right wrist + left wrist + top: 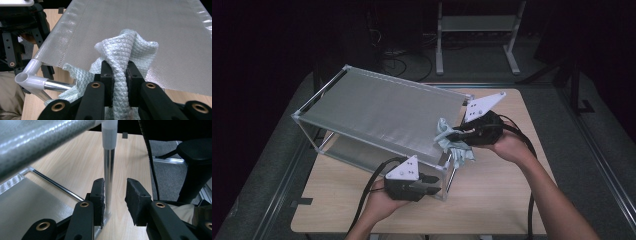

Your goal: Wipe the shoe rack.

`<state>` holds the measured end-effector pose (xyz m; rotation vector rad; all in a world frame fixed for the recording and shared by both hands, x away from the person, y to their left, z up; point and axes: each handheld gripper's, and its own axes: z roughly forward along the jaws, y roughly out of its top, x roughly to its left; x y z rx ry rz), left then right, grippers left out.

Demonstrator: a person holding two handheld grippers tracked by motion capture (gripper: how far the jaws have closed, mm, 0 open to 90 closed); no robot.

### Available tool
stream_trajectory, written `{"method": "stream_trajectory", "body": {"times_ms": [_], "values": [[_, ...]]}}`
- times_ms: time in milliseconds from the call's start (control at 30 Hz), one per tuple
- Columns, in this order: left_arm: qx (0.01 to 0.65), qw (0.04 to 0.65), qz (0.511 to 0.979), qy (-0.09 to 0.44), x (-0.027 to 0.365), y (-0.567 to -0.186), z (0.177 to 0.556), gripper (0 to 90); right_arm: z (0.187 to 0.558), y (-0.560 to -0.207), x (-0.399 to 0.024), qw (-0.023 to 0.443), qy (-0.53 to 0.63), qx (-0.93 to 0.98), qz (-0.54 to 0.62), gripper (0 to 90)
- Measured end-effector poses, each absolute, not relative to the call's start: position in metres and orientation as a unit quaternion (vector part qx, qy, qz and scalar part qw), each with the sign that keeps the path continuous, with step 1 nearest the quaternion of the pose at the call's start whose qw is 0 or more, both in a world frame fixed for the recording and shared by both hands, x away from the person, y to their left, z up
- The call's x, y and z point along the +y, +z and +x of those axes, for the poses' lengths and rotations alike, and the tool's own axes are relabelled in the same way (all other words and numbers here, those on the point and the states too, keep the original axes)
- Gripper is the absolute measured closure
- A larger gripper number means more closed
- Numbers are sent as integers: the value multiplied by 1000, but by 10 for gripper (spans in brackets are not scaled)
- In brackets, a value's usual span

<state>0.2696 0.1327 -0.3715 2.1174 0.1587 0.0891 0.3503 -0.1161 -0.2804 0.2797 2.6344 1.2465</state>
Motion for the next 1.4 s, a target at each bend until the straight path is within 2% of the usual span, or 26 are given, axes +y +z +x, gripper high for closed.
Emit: {"method": "stream_trajectory", "body": {"times_ms": [267, 400, 433, 533, 900, 1400], "values": [[68, 484, 871, 37, 117, -374, 273, 668, 348, -281, -116, 106, 425, 894, 94, 797], [68, 476, 876, 37, 111, -374, 276, 737, 347, -281, -116, 107, 423, 895, 92, 797], [68, 476, 876, 37, 111, -374, 276, 789, 347, -281, -116, 107, 423, 895, 92, 797], [66, 476, 876, 31, 111, -374, 278, 813, 347, -281, -117, 104, 425, 894, 93, 798], [69, 479, 875, 30, 119, -375, 274, 817, 343, -281, -118, 96, 428, 894, 89, 802], [78, 469, 879, 33, 160, -371, 262, 817, 326, -276, -100, 83, 415, 904, 54, 802]]}}
